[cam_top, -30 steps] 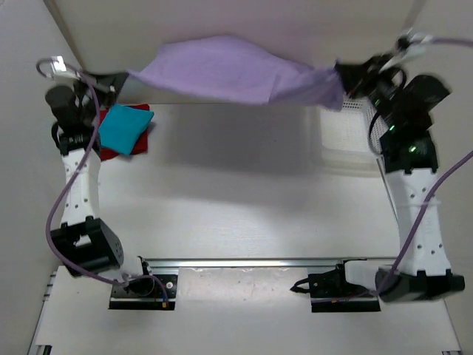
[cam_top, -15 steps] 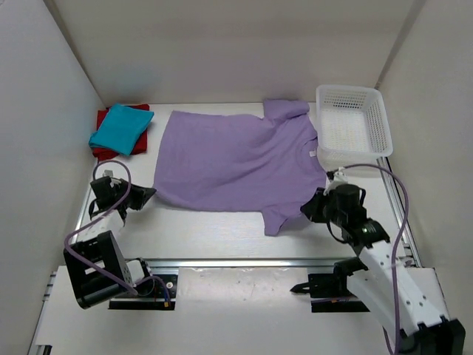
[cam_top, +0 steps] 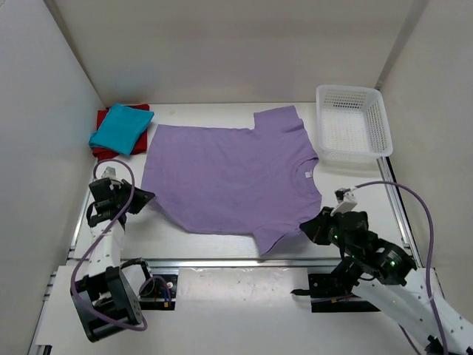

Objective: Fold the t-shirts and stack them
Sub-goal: Grap the side of the flattened tshirt closest away from the robot with both arms, then fold the flattened tshirt in 1/3 of the way

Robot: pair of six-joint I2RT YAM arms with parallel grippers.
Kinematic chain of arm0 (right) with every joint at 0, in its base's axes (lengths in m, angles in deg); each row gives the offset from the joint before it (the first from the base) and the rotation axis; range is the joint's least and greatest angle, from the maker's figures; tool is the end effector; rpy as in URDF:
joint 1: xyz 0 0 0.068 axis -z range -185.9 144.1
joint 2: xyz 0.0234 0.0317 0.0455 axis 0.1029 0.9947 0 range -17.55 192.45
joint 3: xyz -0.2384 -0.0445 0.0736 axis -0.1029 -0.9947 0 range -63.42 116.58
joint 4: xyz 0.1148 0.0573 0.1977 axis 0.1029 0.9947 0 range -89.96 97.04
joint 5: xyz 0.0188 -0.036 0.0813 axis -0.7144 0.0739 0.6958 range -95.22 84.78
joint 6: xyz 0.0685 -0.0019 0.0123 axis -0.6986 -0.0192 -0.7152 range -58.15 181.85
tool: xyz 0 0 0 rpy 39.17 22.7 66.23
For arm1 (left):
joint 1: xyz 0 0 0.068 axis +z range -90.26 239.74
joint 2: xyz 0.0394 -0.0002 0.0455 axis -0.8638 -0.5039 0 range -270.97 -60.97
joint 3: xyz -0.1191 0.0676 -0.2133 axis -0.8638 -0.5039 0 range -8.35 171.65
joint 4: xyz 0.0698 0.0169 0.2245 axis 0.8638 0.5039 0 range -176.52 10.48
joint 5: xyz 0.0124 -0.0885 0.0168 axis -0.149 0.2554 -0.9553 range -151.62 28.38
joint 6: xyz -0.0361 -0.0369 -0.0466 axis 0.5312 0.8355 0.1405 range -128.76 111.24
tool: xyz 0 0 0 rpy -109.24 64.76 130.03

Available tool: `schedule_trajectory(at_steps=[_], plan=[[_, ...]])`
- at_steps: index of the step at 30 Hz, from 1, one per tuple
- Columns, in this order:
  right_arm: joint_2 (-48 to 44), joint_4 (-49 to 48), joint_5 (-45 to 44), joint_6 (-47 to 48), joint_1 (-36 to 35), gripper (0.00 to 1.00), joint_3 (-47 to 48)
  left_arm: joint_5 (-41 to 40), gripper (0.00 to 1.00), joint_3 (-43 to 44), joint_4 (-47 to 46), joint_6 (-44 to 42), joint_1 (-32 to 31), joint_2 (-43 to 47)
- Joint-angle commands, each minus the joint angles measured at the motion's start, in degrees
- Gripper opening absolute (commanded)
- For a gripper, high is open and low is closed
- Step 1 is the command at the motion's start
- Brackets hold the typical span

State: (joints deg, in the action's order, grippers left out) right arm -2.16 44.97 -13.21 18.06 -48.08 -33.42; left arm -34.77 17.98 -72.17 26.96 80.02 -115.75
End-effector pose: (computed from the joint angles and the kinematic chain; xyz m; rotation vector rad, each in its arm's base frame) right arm 0.0736 0.0562 0.2254 0.1183 2.1833 0.7427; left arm 0.1874 0.0420 0.1775 -0.8681 2.1440 -0.6793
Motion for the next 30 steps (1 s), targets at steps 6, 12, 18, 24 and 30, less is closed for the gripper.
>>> schedule_trajectory(at_steps=[6,12,18,24,30], plan=[[28.8,-21.5,14.9,18.9,28.1,0.00,7.9,-1.0,0.00,2.1,-12.7,10.9,0.1,-7.9],[43.8,-31.7,22.1,20.8,38.6,0.00,11.3,-4.7,0.00,3.8,-19.3,15.6,-1.3,-13.1],[56.9,-37.9,21.3,21.0,38.0,0.00,18.3,-7.0,0.00,7.7,-22.8,18.3,-3.6,-21.5],[68.1,-38.9,20.4,23.1,37.1,0.00,27.9,-9.0,0.00,13.8,-23.0,18.2,-5.2,-29.3],[74.9,-40.4,19.9,24.4,37.6,0.00,33.7,-9.6,0.00,16.2,-23.8,18.9,-4.7,-33.2]])
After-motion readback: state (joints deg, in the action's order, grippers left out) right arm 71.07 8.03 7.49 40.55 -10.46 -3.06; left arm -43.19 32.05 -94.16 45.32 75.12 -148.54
